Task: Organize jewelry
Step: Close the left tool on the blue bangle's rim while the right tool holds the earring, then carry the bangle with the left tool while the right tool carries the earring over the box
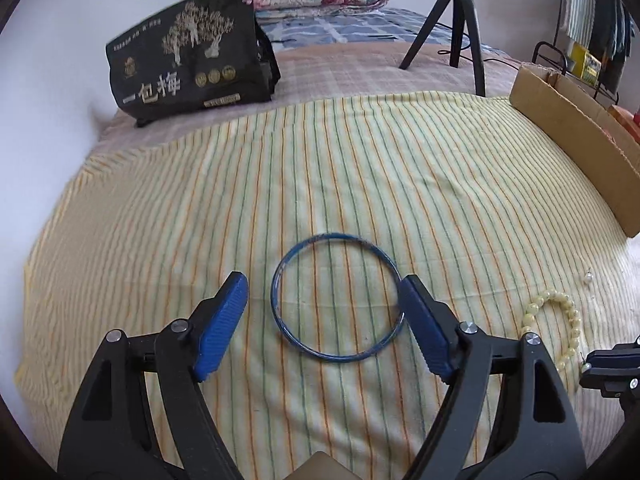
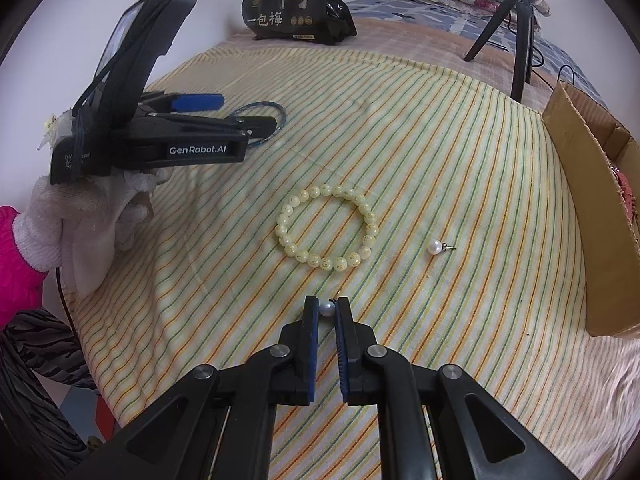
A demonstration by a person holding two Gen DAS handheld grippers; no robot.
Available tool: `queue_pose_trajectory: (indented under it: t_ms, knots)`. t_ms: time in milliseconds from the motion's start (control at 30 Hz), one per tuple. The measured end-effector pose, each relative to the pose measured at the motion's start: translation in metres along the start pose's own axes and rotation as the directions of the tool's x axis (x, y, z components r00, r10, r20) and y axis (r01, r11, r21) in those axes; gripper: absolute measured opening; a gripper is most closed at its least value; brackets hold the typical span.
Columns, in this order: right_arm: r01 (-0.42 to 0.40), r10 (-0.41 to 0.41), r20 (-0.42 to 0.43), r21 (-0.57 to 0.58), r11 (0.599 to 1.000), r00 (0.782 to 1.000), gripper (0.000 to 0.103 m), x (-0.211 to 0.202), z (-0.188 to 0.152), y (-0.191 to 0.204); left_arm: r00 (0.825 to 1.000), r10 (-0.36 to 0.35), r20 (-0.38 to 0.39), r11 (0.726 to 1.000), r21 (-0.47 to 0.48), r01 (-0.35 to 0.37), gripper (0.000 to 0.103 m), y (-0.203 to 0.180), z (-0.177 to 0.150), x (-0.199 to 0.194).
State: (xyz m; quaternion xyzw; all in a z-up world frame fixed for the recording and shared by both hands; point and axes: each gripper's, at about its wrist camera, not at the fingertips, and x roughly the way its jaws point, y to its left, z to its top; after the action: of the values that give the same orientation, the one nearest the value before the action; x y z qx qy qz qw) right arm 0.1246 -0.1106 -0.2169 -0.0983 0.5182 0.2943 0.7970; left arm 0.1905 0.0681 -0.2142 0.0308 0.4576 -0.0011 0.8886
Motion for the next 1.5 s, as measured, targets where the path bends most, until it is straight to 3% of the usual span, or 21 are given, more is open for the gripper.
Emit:
queue_pose_trajectory:
  t_ms: [167, 633, 733, 933, 1500]
  knots:
    - [0.002, -0.002, 0.009, 0.011, 1.0, 1.0, 0.006, -0.001, -0.001, -0.001, 0.998, -0.051, -0.034, 0.998, -0.042, 0.05, 0.081, 0.006, 0.002, 0.003]
    - [0.001, -0.001, -0.006, 0.006, 1.0, 1.0, 0.006, 0.002, 0.002, 0.0, 0.996, -0.074, -0.04, 0.997, -0.034, 0.072, 0.087, 0.001, -0.001, 0.008]
    - [0.001, -0.001, -0.01, 0.005, 1.0, 1.0, 0.006, 0.003, 0.002, 0.0, 0.997, -0.074, -0.03, 0.997, -0.036, 0.073, 0.074, 0.001, -0.002, 0.006]
    - [-0.006, 0.006, -0.017, 0.007, 1.0, 1.0, 0.006, 0.0, 0.001, 0.0, 0.997, -0.073, -0.026, 0.997, -0.024, 0.072, 0.073, 0.0, -0.002, 0.003]
    - [0.012, -0.014, 0.103, 0.024, 1.0, 0.995, 0.006, -0.043, 0.004, -0.008, 0.992, -0.116, 0.042, 0.993, -0.001, 0.116, 0.073, -0.018, 0.008, -0.035]
